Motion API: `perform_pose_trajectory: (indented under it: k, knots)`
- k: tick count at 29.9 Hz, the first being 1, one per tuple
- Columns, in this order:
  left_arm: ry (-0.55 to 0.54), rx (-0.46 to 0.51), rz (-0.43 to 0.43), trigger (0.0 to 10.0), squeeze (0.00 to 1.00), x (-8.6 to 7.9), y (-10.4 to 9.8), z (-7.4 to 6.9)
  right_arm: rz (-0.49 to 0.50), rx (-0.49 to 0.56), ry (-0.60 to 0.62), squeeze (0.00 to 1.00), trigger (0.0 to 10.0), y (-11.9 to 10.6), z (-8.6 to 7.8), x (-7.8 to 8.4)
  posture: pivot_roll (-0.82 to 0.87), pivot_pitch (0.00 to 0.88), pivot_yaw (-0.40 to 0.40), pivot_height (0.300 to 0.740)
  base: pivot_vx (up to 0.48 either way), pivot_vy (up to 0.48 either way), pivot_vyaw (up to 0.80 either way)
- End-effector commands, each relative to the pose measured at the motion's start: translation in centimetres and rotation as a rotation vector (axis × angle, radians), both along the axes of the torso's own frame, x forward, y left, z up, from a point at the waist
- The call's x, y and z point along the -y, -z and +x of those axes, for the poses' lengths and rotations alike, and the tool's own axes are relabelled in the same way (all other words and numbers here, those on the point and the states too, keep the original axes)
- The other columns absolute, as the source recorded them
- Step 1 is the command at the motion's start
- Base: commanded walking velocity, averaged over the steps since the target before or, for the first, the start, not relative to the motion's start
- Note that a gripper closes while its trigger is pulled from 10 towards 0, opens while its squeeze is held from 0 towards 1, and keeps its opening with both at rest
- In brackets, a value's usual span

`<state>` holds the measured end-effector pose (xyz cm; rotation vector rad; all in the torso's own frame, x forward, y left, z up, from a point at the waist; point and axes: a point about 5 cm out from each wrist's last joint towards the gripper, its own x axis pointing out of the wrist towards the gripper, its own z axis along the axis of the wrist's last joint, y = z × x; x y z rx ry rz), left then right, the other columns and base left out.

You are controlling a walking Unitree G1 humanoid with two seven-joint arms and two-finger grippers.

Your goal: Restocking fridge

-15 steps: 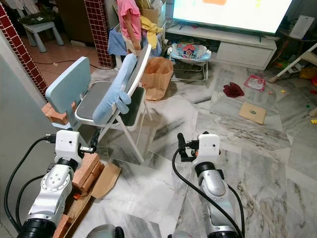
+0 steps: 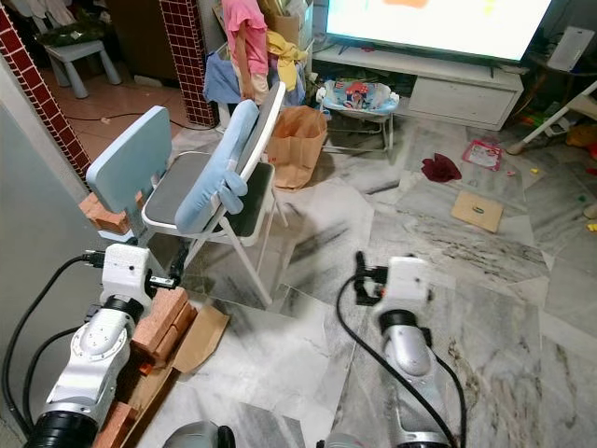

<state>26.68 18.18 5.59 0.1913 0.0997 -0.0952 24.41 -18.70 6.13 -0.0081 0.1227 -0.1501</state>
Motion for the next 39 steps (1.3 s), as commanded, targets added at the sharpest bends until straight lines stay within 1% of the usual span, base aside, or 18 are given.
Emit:
perform_pose_trajectory:
  k: [1,4,7,12,14,15,16,17,19,20,21,25,26,28,34,36,37,39]
  knots:
    - [0.014,0.007,0.003,10.0,0.00,0.1,-0.1,-0.1,-0.006,0.030,-0.011,0.00,10.0,-0.7,0.1,-0.2,-0.05,0.000,0.007,0.740,0.000,0.000,0.00]
    - [0.014,0.006,0.005,10.0,0.00,0.1,0.0,-0.3,-0.016,0.025,-0.014,0.00,10.0,-0.7,0.0,0.0,-0.05,0.000,0.006,0.740,0.000,0.000,0.00]
    - [0.009,0.008,0.017,10.0,0.00,-0.2,0.0,-0.3,-0.056,0.017,-0.006,0.00,10.0,-0.6,0.0,0.5,-0.06,0.000,0.007,0.740,0.000,0.000,0.00]
    - [-0.016,0.003,0.018,10.0,0.00,-0.9,0.1,-0.5,-0.047,0.009,0.013,0.00,10.0,-0.4,-0.1,0.9,-0.06,0.000,0.004,0.740,0.000,0.000,0.00]
    - [-0.044,-0.012,0.019,10.0,0.00,-1.2,0.6,-0.5,-0.057,-0.006,0.030,0.00,10.0,-0.1,-0.3,1.1,-0.06,0.000,0.007,0.740,0.000,0.000,0.00]
    - [-0.055,-0.021,0.014,10.0,0.00,-1.0,1.0,-0.4,-0.045,-0.014,0.045,0.00,10.0,0.1,-0.3,1.2,-0.06,0.000,0.006,0.740,0.000,0.000,0.00]
    - [-0.043,-0.024,0.009,10.0,0.00,-0.4,0.9,0.0,-0.037,-0.008,0.051,0.00,10.0,-0.1,0.2,1.2,-0.07,0.000,0.007,0.740,0.000,0.000,0.00]
    - [-0.038,-0.025,0.009,10.0,0.00,-0.2,0.9,0.1,-0.037,-0.005,0.052,0.00,10.0,-0.2,0.3,1.3,-0.07,0.000,0.007,0.740,0.000,0.000,0.00]
    - [-0.025,-0.020,0.026,10.0,0.00,0.2,0.7,0.4,-0.076,0.000,0.058,0.00,10.0,-0.5,0.7,1.5,-0.06,0.000,0.005,0.740,0.000,0.000,0.00]
    - [-0.004,-0.003,0.044,10.0,0.00,0.3,0.4,0.7,-0.123,-0.004,0.071,0.00,10.0,-0.6,1.0,2.0,-0.06,0.000,0.008,0.740,0.000,0.000,0.00]
    - [0.004,0.008,0.054,10.0,0.00,0.3,0.2,0.8,-0.130,-0.002,0.078,0.00,10.0,-0.7,1.2,2.1,-0.06,0.000,0.010,0.740,0.000,0.000,0.00]
    - [-0.002,0.016,0.056,10.0,0.00,0.1,0.1,1.0,-0.125,-0.001,0.080,0.00,10.0,-0.7,1.4,2.4,-0.06,0.000,0.017,0.740,0.000,0.000,0.00]
    - [-0.005,0.028,0.060,10.0,0.00,-0.2,-0.2,1.2,-0.097,-0.004,0.091,0.00,10.0,-0.7,1.4,2.6,-0.05,0.000,0.019,0.740,0.000,0.000,0.00]
    - [-0.006,0.036,0.063,10.0,0.00,-0.3,-0.3,1.3,-0.076,-0.003,0.094,0.00,10.0,-0.7,1.5,2.6,-0.06,0.000,0.019,0.740,0.000,0.000,0.00]
    - [-0.004,0.056,0.047,10.0,0.00,-0.3,-0.7,1.6,-0.080,-0.013,0.053,0.00,10.0,-0.3,1.0,2.0,-0.06,0.000,0.033,0.740,0.000,0.000,0.00]
    - [-0.001,0.056,0.043,10.0,0.00,-0.1,-0.7,1.4,-0.045,-0.019,0.033,0.00,10.0,-0.1,0.7,1.8,-0.06,0.000,0.032,0.740,0.000,0.000,0.00]
    - [-0.001,0.056,0.043,10.0,0.00,-0.1,-0.7,1.4,-0.045,-0.019,0.033,0.00,10.0,-0.1,0.7,1.8,-0.06,0.000,0.032,0.740,0.000,0.000,0.00]
    - [-0.011,0.043,0.032,10.0,0.00,-0.3,-0.3,0.9,-0.057,-0.023,0.036,0.00,10.0,0.1,0.2,1.9,-0.06,0.000,0.030,0.740,0.000,0.000,0.00]
